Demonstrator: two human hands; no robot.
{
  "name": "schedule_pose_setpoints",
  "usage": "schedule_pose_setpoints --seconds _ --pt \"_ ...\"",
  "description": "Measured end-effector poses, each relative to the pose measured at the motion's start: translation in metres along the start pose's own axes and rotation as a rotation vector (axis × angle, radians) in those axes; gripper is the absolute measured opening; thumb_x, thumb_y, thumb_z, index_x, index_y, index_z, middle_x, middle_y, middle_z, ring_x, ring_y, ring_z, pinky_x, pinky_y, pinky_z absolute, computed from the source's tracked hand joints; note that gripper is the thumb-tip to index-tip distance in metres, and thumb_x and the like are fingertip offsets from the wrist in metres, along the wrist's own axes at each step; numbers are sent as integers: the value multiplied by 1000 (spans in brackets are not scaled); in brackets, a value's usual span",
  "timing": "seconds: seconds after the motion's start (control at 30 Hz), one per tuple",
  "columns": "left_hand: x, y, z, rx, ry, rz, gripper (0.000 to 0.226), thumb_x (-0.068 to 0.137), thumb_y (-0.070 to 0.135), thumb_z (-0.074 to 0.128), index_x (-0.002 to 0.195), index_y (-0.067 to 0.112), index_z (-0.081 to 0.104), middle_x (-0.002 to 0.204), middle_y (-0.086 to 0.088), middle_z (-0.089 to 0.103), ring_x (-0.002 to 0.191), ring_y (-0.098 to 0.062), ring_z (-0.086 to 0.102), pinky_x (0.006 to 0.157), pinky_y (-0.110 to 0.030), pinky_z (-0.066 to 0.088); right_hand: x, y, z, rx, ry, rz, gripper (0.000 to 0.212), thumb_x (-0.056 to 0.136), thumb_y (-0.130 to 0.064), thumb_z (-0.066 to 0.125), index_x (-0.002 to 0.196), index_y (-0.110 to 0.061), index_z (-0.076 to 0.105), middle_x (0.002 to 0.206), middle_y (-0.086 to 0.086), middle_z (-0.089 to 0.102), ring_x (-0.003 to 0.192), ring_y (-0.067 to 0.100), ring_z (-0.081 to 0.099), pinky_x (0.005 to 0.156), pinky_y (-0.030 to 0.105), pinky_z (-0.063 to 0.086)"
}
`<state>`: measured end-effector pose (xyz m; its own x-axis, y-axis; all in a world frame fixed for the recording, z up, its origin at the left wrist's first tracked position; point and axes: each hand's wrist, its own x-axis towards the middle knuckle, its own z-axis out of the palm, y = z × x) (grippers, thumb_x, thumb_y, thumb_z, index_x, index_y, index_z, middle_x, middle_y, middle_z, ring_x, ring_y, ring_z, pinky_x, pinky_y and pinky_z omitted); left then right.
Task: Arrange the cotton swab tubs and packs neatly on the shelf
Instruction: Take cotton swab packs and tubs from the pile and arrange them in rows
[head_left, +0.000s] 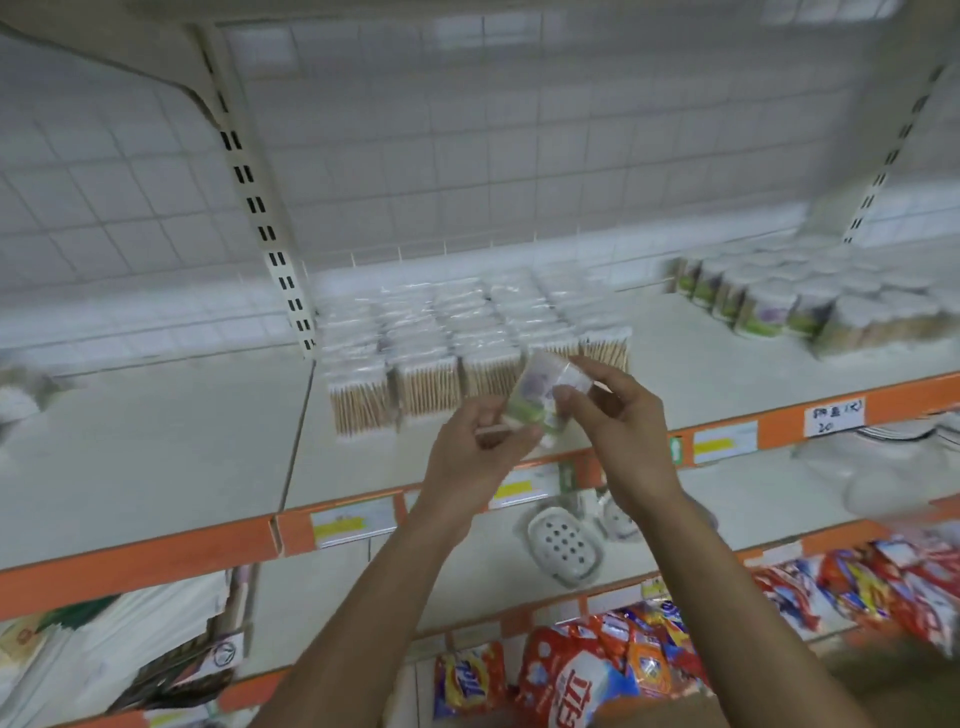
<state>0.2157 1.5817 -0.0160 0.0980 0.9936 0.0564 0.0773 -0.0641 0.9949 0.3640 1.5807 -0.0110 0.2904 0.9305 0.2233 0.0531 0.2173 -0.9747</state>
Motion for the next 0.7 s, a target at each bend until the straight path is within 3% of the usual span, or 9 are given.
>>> schedule_pose_setpoints --seconds 0.1,0.23,0.43,0.53,0.7 --pt "17 -5 47 49 -20 0 37 73 26 81 100 35 57 99 17 65 92 -1 63 85 -29 54 23 6 -37 -38 17 -27 36 70 -37 73 104 -32 66 111 8 65 97 24 64 88 47 51" --pt "46 -6 113 138 -54 9 57 69 34 82 118 34 52 106 10 65 98 -5 62 86 -27 52 61 16 -94 -101 16 -46 29 81 -14 72 107 -24 65 118 3 60 104 14 61 90 42 52" --pt "86 -1 201 213 -29 79 43 73 31 80 108 26 55 99 15 64 90 9 59 72 -7 45 111 32 -169 -155 69 -8 53 73 -16 79 120 -20 53 123 7 52 107 13 56 96 32 48" --pt "99 -1 234 227 -33 128 50 73 31 80 113 25 51 97 16 64 86 8 60 75 -14 50 127 40 -197 -171 55 -22 53 72 -12 79 118 -20 53 121 6 56 108 15 58 96 39 50" --pt "117 2 268 272 -122 192 42 82 21 72 119 28 54 108 15 58 98 -6 62 86 -24 53 138 45 -235 -221 83 -71 51 78 -16 74 124 -16 54 118 2 57 105 14 57 90 39 52"
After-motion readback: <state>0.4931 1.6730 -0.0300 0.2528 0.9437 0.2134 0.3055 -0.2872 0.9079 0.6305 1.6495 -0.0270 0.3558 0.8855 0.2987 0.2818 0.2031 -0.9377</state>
